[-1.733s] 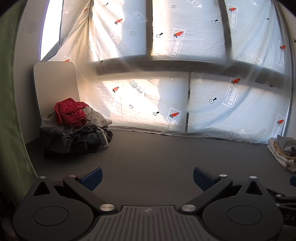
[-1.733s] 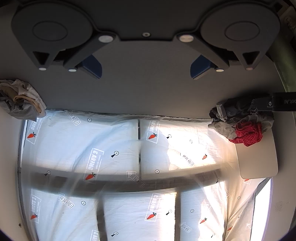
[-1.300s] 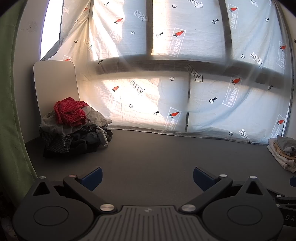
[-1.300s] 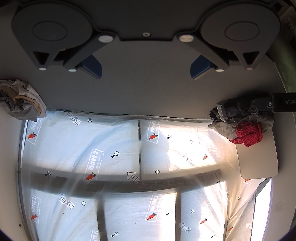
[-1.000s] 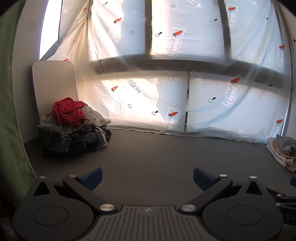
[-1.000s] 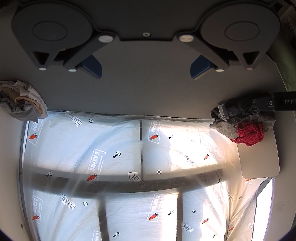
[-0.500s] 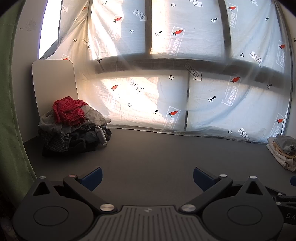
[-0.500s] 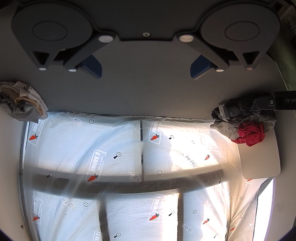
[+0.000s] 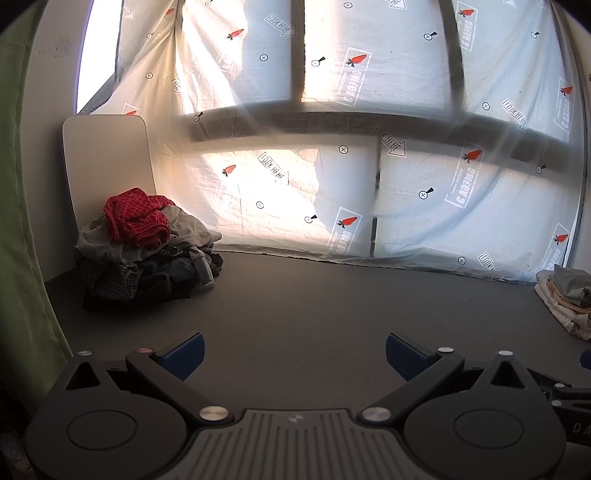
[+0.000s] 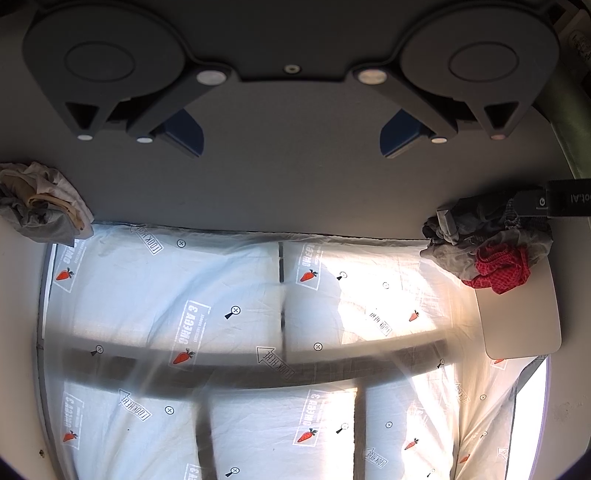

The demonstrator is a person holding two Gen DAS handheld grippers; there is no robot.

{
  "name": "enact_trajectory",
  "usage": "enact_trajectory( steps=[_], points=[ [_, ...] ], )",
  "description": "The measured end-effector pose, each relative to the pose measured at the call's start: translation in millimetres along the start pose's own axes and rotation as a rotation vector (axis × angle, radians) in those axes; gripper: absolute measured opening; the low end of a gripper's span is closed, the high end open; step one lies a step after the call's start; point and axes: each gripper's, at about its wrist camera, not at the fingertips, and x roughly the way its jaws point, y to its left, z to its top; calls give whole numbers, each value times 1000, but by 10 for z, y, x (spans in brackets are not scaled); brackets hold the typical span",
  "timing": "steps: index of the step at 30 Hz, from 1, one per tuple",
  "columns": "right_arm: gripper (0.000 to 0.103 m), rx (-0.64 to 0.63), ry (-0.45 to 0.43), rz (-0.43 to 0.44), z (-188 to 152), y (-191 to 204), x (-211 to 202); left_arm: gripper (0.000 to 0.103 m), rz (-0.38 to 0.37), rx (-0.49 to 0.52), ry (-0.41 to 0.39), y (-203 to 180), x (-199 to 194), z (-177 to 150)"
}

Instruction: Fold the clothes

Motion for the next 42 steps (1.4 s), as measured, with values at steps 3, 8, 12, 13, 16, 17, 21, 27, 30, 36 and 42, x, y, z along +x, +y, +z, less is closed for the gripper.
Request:
enact_trajectory(
  steps=[3,8,12,13,16,17,21,27,30,36,42],
  points=[
    [103,-6,7,2,-3,-4,33,103,-1,-5,6,4,54,-1],
    [103,-8,33,-4,-2,-56,142,103,-6,-16,37,-50,241,5],
    [103,2,72,-11,-6,-130,328,103,-10,-17,76,-135,461,-8],
    [103,5,82,-12,-9,-149,380,103,-10,-19,87,-159,531,-6],
    [103,15,102,-15,23,-212,577,103,-7,-23,112,-211,755,28],
    [103,20,104,-14,49,-233,660,103,-5,-22,118,-224,834,49],
    [103,32,122,5,226,-271,1130,103,29,-31,132,-231,1197,202],
    [103,2,123,56,659,-175,1835,103,104,-88,164,-66,1784,574],
    [103,12,128,90,845,-105,2197,103,137,-111,174,62,1998,686],
    [103,-19,205,168,977,328,2913,103,233,-145,227,496,2459,778],
    [103,-58,218,225,1116,1043,3555,103,279,-199,274,1149,3038,846]
  ],
)
